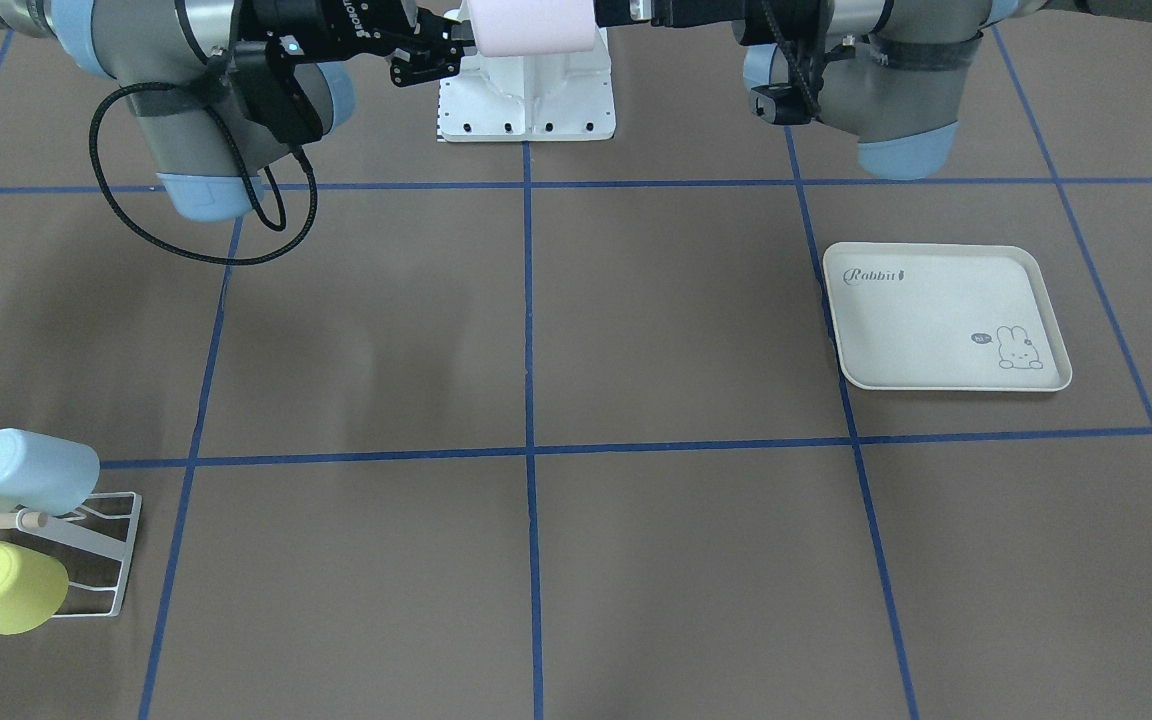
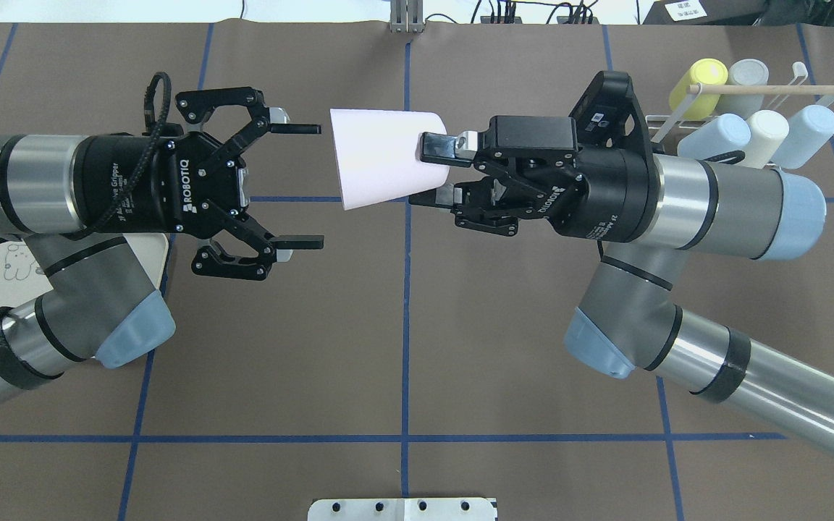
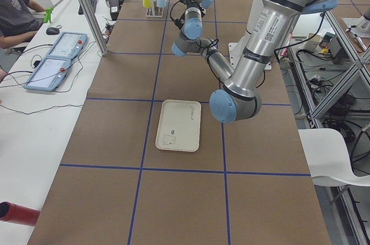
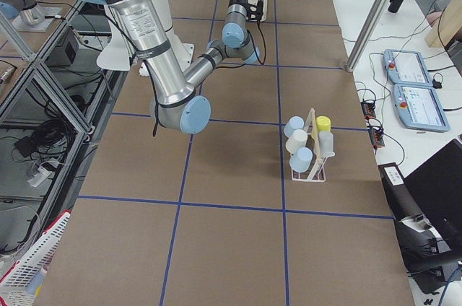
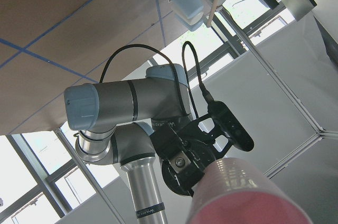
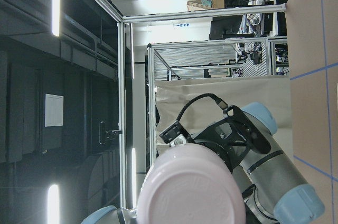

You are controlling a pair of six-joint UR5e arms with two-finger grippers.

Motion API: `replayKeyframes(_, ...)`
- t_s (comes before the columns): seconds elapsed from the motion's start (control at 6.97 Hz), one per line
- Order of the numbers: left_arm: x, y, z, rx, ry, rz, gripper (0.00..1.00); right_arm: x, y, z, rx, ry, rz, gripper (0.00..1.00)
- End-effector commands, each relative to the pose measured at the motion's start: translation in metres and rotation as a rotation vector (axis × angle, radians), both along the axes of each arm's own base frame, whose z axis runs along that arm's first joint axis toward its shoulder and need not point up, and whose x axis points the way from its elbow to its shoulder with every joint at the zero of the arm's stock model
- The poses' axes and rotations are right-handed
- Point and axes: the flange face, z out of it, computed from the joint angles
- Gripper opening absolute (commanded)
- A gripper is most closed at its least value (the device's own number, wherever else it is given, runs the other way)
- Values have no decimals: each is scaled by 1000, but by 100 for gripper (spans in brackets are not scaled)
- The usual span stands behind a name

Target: Transfer IKEA cup to right arm and place on rack

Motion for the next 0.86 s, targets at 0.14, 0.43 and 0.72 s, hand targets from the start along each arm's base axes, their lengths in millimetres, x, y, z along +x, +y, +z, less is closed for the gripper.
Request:
replayKeyframes(0.14,-21,-22,55,40,-123,-154,100,27,1,41,-63,92,39,32)
replayKeyframes(0.43,-22,-52,83,48,-209,-237,100,81,-35,104,-209,298,151,32)
replayKeyframes(0.72,-17,-63,89,71,-283,-278,100,175,-89,132,-333,545,258,32)
